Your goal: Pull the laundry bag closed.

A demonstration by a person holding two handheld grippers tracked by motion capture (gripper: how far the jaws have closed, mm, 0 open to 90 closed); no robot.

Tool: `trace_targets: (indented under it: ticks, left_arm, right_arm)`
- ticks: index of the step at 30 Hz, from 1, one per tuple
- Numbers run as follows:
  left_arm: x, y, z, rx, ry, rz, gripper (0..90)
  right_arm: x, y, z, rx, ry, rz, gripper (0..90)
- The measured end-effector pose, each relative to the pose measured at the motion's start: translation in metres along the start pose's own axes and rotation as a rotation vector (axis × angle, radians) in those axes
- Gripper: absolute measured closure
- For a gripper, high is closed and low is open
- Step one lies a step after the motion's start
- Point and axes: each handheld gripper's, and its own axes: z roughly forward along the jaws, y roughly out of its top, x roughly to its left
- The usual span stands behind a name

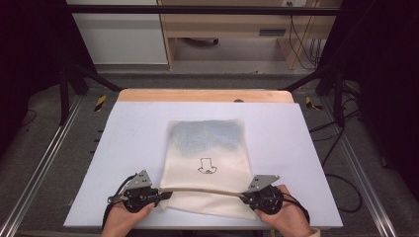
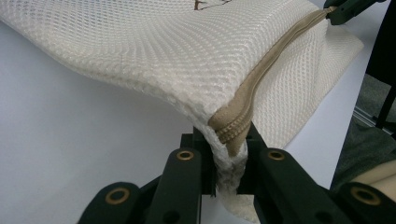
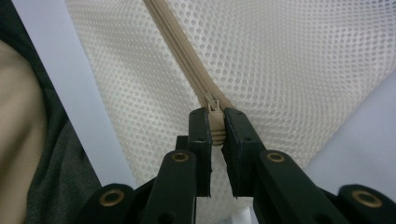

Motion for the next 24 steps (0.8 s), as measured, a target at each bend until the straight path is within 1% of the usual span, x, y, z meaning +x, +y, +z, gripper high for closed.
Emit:
trace_targets:
  ticks: [4, 9, 16, 20, 24]
  left_arm:
    - [0.001, 0.000, 0.000, 0.001, -0.001, -0.002, 82.3]
    - [0.000, 0.000, 0.001, 0.005, -0.005, -0.002, 82.2]
    - [0.001, 0.000, 0.000, 0.004, -0.003, -0.005, 82.2]
    - [0.001, 0.000, 0.000, 0.003, -0.002, -0.005, 82.2]
    - [0.001, 0.000, -0.001, 0.002, -0.002, -0.004, 82.2]
  right_arm:
    - [-0.004, -0.004, -0.001, 0.003, -0.005, 0.020, 81.9]
    - [-0.006, -0.007, -0.004, -0.006, -0.002, 0.028, 81.9]
    - [-0.007, -0.012, -0.005, -0.003, -0.009, 0.050, 81.9]
    - [-0.009, -0.014, -0.007, -0.007, -0.013, 0.051, 81.9]
    - [-0.011, -0.017, -0.009, -0.011, -0.016, 0.064, 81.9]
